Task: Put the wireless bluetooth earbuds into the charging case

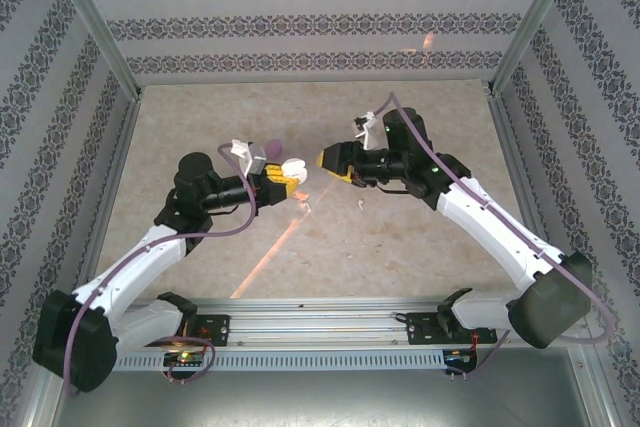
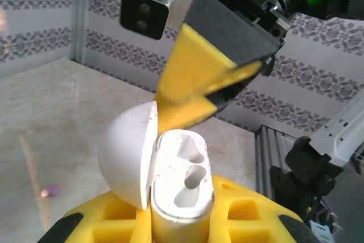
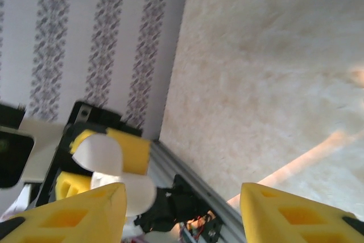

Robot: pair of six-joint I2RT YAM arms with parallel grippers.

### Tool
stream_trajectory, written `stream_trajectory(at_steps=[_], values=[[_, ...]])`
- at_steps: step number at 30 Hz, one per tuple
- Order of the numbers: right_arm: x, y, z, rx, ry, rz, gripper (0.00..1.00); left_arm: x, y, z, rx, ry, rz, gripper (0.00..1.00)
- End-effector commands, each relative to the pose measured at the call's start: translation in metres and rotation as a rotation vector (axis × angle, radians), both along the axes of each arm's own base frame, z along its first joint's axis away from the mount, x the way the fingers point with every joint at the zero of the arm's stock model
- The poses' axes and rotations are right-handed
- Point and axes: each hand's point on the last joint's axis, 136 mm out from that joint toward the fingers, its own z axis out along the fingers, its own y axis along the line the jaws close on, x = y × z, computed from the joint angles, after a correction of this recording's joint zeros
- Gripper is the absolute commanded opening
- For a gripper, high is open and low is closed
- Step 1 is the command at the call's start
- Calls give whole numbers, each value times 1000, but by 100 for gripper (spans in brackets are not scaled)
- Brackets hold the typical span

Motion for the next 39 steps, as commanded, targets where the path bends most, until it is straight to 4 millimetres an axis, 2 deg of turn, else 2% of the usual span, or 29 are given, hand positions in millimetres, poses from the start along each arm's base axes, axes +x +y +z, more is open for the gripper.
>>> stream_trajectory(at_steps=[1,7,12,18,22,27,39], values=[[2,-19,-25,-114,19,-67,53,2,17,-20,70,24,102,7],[6,-11,-79,-340,66,-2,48,-12,31,-40,136,57,159,7],[11,5,-137,-574,127,85,40,-23,41,-55,197,79,185,7],[25,26,-186,-774,154,154,35,-32,47,-69,245,108,191,7],[37,35,-207,-859,165,178,33,-36,50,-75,266,113,195,7],[52,39,-222,-950,161,190,32,-40,52,-81,284,117,196,7],[61,51,-247,-1006,167,232,32,-45,50,-91,284,133,166,8]])
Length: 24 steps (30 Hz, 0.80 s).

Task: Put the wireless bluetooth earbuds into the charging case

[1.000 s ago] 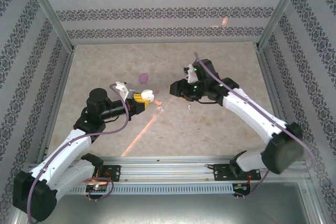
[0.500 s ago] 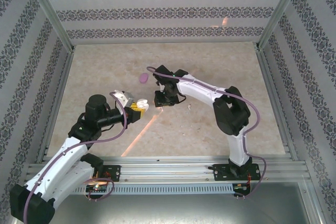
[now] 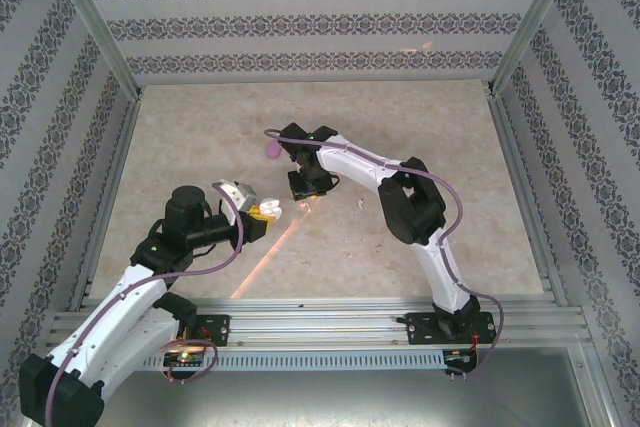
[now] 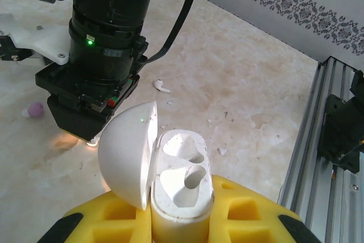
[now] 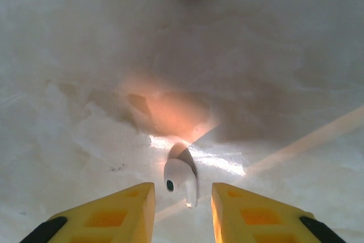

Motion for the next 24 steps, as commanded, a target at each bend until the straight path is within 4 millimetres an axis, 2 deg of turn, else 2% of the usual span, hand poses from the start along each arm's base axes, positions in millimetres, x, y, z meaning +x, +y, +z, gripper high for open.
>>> stream_trajectory(at_steps=[1,11,24], values=[[-5,1,-4,-48,4,33,32,-3,1,-2,5,-9,-16,8],[-12,3,-14,-63,19,64,28,-3,0,-3,-20,-1,-14,8],[-4,6,-25,-97,22,92,24,-4,-3,-5,-22,4,-39,9]])
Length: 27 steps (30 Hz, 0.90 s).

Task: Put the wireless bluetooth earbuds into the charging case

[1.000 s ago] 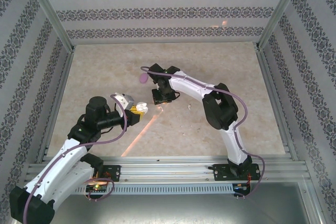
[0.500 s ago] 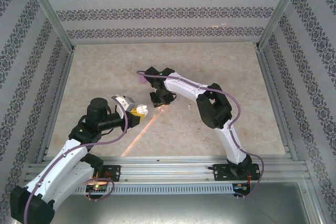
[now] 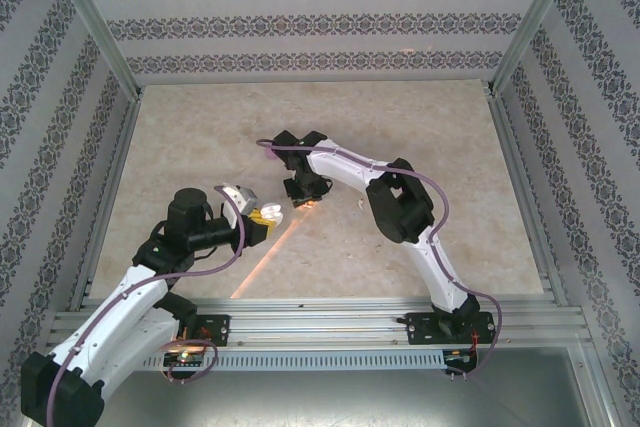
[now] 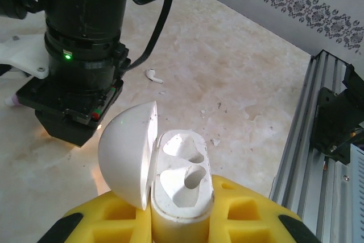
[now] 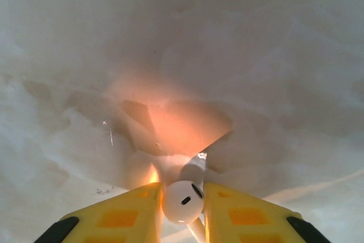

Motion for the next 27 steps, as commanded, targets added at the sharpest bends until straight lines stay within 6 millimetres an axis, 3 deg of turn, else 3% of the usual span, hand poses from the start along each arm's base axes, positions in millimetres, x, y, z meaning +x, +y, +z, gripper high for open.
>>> stream_trajectory(at_steps=[1,9,15,21,27], values=[[0,0,-4,-40,-1,28,23,2,-1,7,-19,-33,-14,9],[-1,-5,6,-44,-19,40,14,2,-2,9,-20,-39,-20,10],[-1,-6,26,6,-62,13,12,5,-4,12,-34,-40,-24,10],[7,-7,69,208,-152,-105,10,12,-9,23,-78,-79,-26,10],[13,-13,130,451,-280,-242,10,29,-14,38,-133,-138,1,9]])
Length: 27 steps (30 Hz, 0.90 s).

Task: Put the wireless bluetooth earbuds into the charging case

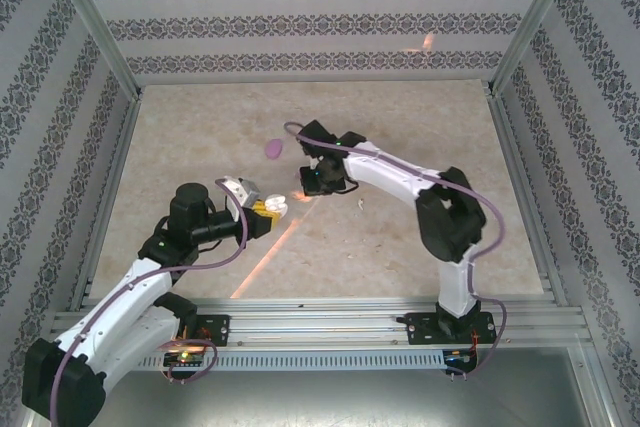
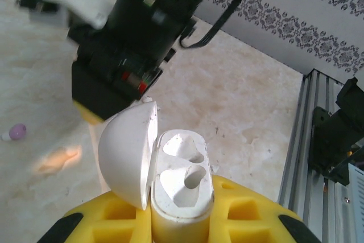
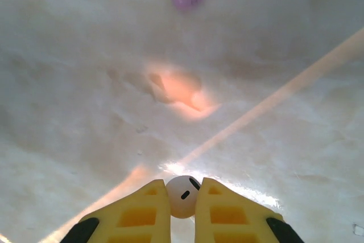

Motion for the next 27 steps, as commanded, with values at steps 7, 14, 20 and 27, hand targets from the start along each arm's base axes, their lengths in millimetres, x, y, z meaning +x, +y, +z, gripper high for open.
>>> stream_trajectory(at_steps=[7,14,20,27], values=[[4,11,129,434,-267,-153,10,37,-14,42,-60,-212,78,8],[-22,3,196,677,-435,-206,11,63,-29,68,-101,-318,155,7],[-35,2,209,802,-480,-234,11,72,-47,83,-149,-364,165,6],[-38,14,211,879,-485,-220,11,71,-56,90,-181,-378,176,6]])
